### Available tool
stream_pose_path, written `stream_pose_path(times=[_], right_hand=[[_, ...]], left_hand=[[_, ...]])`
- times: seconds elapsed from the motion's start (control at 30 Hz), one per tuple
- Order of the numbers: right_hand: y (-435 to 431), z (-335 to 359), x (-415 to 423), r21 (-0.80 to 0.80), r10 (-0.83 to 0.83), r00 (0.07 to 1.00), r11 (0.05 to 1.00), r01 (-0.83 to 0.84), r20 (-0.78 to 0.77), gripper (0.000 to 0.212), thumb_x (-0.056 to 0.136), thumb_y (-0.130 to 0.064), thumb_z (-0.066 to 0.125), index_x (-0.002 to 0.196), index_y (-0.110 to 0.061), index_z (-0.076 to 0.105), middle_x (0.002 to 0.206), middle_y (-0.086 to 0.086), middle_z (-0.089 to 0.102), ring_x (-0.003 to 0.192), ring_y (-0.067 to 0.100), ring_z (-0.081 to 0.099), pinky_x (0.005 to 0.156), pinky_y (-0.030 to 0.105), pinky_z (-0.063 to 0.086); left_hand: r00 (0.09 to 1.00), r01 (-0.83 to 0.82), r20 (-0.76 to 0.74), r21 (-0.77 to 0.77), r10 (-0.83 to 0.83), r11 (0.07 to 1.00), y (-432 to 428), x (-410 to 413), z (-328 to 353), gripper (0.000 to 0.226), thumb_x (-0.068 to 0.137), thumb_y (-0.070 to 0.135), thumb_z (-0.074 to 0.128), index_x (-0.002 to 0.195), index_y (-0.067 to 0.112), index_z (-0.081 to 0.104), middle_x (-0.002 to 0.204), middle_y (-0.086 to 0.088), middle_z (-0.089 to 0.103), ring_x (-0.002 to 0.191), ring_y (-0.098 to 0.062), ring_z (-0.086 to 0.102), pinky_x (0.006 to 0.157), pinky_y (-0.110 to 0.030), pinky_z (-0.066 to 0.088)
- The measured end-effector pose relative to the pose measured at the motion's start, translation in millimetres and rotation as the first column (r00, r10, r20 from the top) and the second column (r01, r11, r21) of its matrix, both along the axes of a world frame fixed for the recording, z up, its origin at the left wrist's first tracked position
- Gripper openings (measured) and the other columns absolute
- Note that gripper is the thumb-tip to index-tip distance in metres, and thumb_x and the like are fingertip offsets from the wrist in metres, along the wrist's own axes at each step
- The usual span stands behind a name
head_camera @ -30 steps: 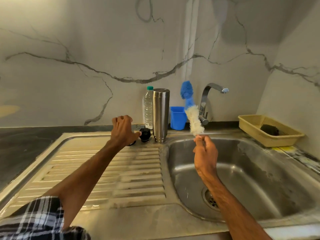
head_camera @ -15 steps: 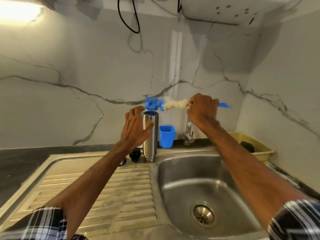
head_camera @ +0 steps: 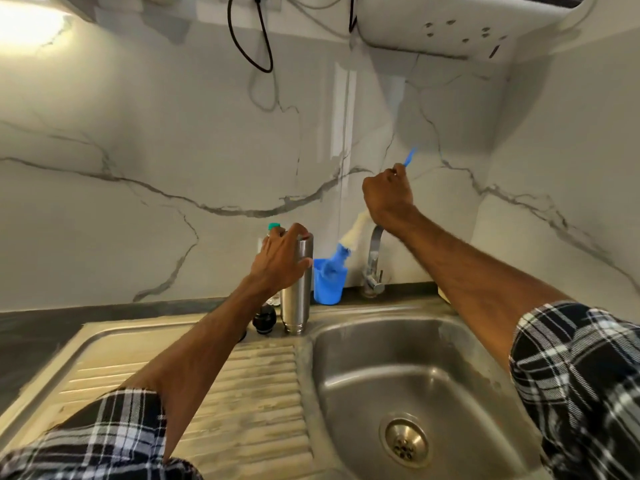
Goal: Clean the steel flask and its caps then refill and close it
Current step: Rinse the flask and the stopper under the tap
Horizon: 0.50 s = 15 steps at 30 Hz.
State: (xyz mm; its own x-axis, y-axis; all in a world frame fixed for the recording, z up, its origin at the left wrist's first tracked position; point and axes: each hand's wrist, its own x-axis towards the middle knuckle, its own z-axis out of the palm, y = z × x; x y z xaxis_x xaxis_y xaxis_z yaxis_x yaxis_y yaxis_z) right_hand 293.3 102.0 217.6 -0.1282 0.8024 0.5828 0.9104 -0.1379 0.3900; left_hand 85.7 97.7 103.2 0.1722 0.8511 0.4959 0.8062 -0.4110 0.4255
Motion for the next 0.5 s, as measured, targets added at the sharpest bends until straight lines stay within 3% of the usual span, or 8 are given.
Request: stream_pose_path(times=[0.13,0.33,0.5], right_hand=[[13,3,-4,0.005,0.030,0.999,1.000,-0.030,-0.021,0.025,0.091,-0.001,0.055,0.112,-0.011,0.062,0.115,0.011,0.068,0.119,0.031,0.057,0.118,0.041,0.021],[18,33,8,0.025,0.018,1.000,1.000,-0.017,-0.023,0.019,0.094,-0.007,0.052,0.112,-0.010,0.060,0.110,0.012,0.068,0.111,0.032,0.062,0.112,0.042,0.026],[30,13,0,0.016,0.013,0.999,1.000,-0.014,0.039,0.025,0.093,-0.001,0.049,0.114,-0.010,0.061,0.116,0.013,0.067,0.118,0.034,0.057,0.118,0.043,0.020]], left_hand=[[1.000,0.009,-0.017,0.050,-0.008,0.999,2,-2,-3,0.051,0.092,0.018,0.071,0.137,0.022,0.047,0.143,-0.018,0.042,0.131,-0.035,0.045,0.105,-0.045,0.043],[0.999,0.029,-0.025,0.113,-0.026,0.993,6,-4,-6,0.049,0.091,0.019,0.072,0.135,0.020,0.050,0.139,-0.015,0.049,0.131,-0.030,0.046,0.105,-0.041,0.042],[0.999,0.041,-0.015,0.135,-0.039,0.990,6,-3,-9,0.047,0.092,0.020,0.072,0.132,0.019,0.050,0.140,-0.012,0.052,0.135,-0.028,0.043,0.105,-0.042,0.042]])
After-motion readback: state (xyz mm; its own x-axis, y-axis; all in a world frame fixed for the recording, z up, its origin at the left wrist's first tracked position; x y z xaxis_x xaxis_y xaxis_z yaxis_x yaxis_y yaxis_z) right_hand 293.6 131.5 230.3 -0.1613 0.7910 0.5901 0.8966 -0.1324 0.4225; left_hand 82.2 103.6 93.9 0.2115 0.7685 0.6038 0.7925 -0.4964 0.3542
